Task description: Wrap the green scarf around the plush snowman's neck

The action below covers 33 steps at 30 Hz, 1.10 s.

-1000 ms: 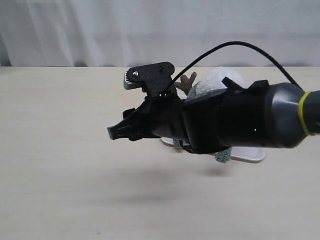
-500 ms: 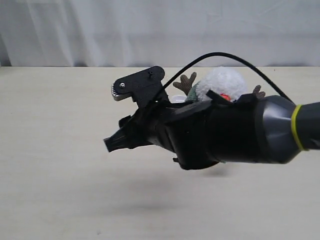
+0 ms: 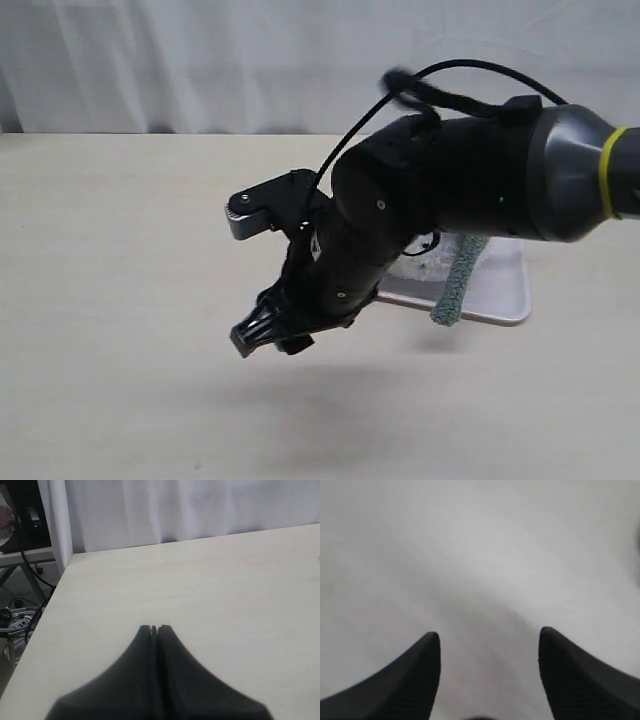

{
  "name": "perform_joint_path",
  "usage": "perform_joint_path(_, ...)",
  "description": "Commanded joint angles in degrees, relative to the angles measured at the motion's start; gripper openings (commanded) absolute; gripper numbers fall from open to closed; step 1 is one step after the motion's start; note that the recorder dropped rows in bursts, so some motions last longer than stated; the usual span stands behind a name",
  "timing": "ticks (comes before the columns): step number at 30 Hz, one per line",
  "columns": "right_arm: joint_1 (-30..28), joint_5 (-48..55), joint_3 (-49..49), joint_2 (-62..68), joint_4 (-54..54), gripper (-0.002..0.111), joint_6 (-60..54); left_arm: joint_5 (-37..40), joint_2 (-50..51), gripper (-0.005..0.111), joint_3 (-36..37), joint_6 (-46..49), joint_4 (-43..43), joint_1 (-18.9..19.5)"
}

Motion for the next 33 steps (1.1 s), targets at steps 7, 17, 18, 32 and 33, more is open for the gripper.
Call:
perform_joint_path(7,1.51,-2.82,4.48,-0.12,-42.85,0.055,49.71,-0.63,-0.12,0.000,0.09,-0.11,0.02,-0.59)
perform_joint_path(17,1.40,-6.43,7.14,2.53,-54.53,0.063,65.36,-0.63,-0.12,0.000,0.09,-0.11,0.02,-0.59)
perform_joint_path(18,1.40,-7.06,7.14,3.06,-55.07,0.063,65.89,-0.63,-0.12,0.000,0.09,-0.11,0.02,-0.59)
perform_joint_path(32,-5.31,-12.82,6.91,6.91,-51.21,0.062,65.68,-0.63,-0.12,0.000,0.09,-0.11,0.02,-0.59)
perform_joint_path(33,-5.43,-14.55,6.91,7.34,-50.47,0.062,64.95,-0.63,-0.12,0.000,0.09,-0.11,0.02,-0.59)
